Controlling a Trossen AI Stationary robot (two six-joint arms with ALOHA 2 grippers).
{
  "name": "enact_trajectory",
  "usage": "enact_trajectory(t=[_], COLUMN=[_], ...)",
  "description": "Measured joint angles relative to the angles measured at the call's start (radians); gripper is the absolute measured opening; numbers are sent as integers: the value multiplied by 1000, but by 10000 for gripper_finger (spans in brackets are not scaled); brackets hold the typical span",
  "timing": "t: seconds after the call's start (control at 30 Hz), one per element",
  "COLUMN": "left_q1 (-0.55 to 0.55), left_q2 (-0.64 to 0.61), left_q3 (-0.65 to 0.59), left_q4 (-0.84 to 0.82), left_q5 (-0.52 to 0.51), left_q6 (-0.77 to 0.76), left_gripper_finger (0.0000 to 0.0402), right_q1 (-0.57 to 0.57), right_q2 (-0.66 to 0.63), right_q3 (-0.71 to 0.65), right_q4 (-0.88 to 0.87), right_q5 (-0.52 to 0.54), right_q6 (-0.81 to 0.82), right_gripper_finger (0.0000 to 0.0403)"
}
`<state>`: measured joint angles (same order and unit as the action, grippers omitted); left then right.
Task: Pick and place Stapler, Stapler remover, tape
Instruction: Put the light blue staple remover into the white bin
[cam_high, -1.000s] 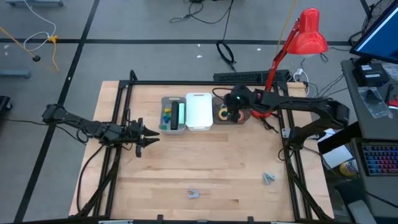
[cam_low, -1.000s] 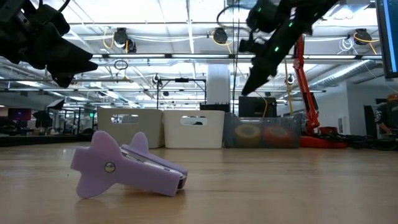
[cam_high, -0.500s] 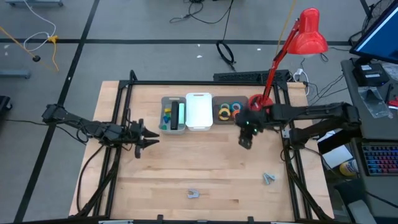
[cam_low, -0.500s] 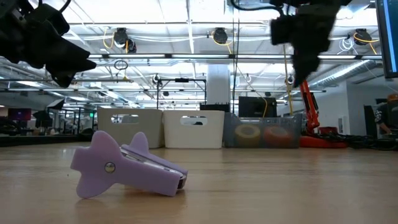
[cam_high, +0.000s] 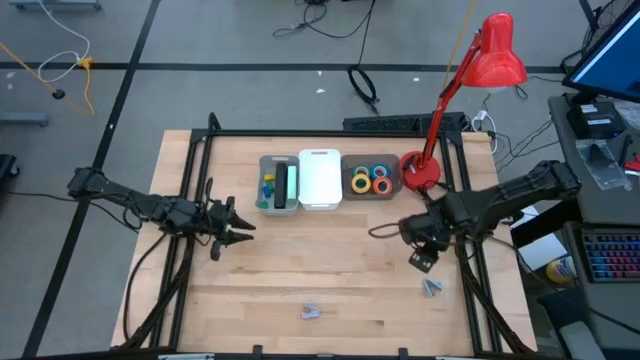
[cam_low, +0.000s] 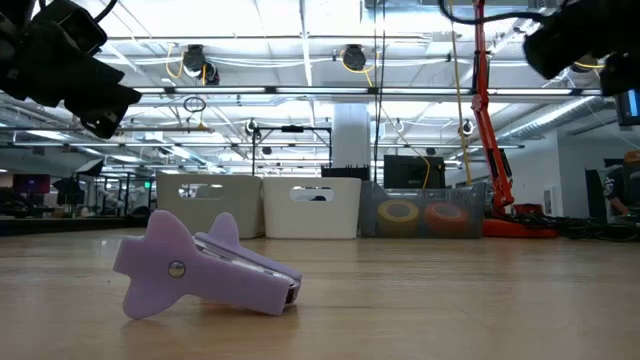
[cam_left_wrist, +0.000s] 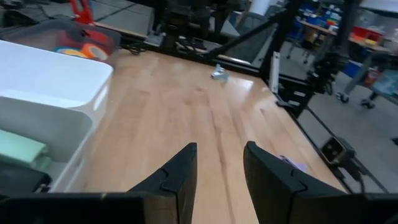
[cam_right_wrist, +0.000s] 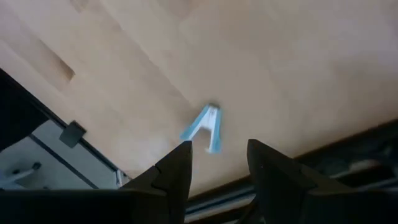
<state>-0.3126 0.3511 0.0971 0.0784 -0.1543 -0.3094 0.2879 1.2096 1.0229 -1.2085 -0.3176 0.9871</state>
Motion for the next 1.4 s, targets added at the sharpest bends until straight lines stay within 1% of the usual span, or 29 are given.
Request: enact_trajectory(t=[0.17, 0.33, 0.43, 0.6, 0.8, 0.97, 1.17, 1.33, 1.4], left_q1=[0, 0, 0, 0, 0, 0, 0, 0, 0], left_q2=[0, 0, 0, 0, 0, 0, 0, 0, 0], left_q3=[0, 0, 0, 0, 0, 0, 0, 0, 0], left_q4=[0, 0, -1, 0, 0, 0, 1, 1, 1], left_q5=[48, 51, 50, 50, 42, 41, 35, -3, -11], left_q6=[0, 10, 35, 53, 40, -2, -8, -14, -14], left_gripper_finger=[131, 131, 131, 131, 131, 131, 131, 131, 131], right_q1=[83, 147, 178, 213, 212, 213, 258, 327, 352], right_q2=[-21, -35, -43, -105, -231, -350, -441, -458, -458], right_q3=[0, 0, -32, -201, -409, -509, -535, -535, -535], right_q4=[-1, 0, 29, 210, 389, 472, 472, 473, 475], right_q5=[0, 5, 2, 0, -5, -70, -76, -74, -52], right_q6=[166, 287, 338, 406, 524, 619, 685, 752, 768], right_gripper_finger=[146, 146, 146, 146, 146, 146, 146, 145, 143])
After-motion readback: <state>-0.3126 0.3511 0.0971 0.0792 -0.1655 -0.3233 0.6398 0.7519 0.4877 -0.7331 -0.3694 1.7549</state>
